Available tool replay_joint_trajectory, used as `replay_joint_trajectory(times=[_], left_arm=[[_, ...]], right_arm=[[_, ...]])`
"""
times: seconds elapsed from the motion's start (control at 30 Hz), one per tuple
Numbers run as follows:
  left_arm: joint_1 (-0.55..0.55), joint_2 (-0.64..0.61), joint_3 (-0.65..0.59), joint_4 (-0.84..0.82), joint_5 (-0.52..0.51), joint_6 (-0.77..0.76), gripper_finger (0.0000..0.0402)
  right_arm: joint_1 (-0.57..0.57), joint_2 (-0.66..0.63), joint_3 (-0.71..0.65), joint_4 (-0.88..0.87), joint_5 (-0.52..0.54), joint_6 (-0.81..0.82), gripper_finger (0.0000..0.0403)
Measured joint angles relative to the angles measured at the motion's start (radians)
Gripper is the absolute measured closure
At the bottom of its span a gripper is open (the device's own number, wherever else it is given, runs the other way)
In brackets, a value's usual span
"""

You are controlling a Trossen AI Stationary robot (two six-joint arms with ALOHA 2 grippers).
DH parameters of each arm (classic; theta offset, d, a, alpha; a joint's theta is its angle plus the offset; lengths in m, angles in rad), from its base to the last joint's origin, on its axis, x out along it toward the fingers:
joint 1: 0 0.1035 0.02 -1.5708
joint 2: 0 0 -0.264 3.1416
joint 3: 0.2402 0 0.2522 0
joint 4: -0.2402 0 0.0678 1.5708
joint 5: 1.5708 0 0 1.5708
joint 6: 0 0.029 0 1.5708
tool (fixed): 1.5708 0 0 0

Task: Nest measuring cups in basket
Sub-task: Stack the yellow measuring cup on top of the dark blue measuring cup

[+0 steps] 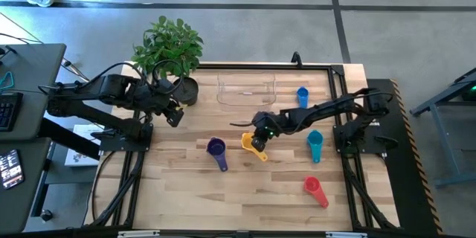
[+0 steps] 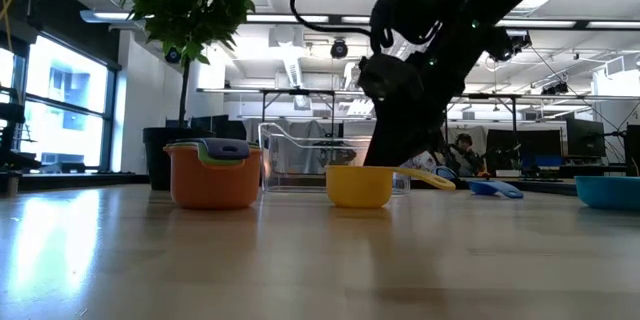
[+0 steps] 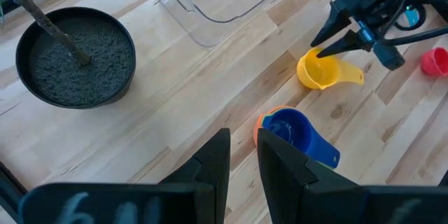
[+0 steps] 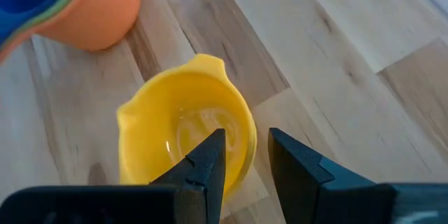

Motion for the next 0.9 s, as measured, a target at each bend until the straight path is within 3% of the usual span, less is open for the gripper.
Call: replay_joint_trajectory(times=[0.23, 0.43, 0.7, 0.9], left_arm=[[0.0, 0.0, 0.0, 0.0, 0.0, 0.001, 0.0339], [0.0, 0.0, 0.0, 0.0, 0.0, 0.001, 0.0339], [0.0, 0.0, 0.0, 0.0, -0.001, 0.0, 0.0339], [0.0, 0.01, 0.0, 0.001, -0.008, 0.0, 0.0339]], right_arm=[[0.0, 0.029, 0.0, -0.001, -0.019, 0.055, 0.0317], [0.0, 0.029, 0.0, 0.012, -0.053, 0.117, 0.0394], [0.008, 0.027, 0.006, 0.021, -0.082, 0.324, 0.0397], [0.042, 0.026, 0.119, 0.001, -0.038, 0.377, 0.0399]])
